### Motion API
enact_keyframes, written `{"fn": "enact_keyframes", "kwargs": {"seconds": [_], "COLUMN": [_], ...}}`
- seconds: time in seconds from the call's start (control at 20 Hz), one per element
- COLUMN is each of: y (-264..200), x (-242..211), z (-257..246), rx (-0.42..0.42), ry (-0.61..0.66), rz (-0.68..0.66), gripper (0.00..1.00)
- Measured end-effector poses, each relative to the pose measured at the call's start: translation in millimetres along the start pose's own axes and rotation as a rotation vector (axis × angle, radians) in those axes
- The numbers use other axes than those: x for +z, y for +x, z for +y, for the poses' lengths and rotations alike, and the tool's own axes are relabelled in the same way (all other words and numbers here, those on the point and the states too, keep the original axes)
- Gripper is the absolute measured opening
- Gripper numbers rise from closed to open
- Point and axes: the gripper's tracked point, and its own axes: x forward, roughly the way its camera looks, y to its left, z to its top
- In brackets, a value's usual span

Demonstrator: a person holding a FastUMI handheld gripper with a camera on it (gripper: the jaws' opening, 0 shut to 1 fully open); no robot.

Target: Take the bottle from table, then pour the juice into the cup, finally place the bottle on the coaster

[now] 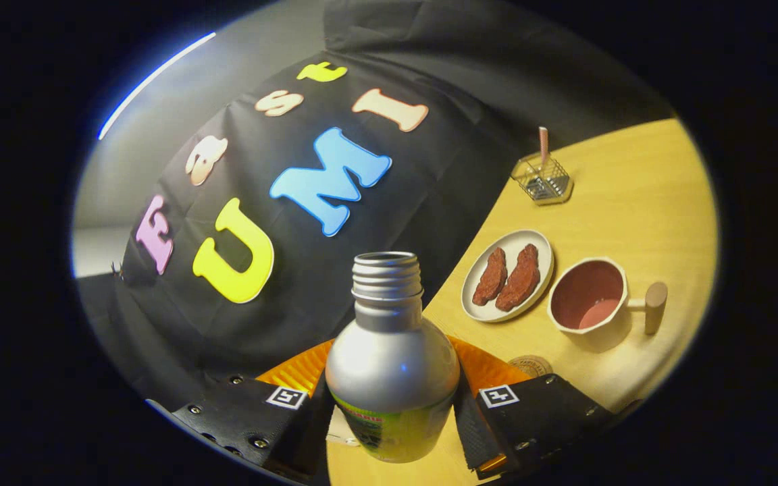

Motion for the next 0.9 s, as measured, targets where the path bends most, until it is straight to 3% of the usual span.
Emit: {"fn": "enact_keyframes", "kwargs": {"seconds": [0.5,0.9], "y": [16,22], "x": [-17,-4], "z": [-24,-29], "rx": [-0.027,-0.014], "ry": [0.229,0.439], "rz": [0.080,0.020], "gripper": [0.77,0.77]}}
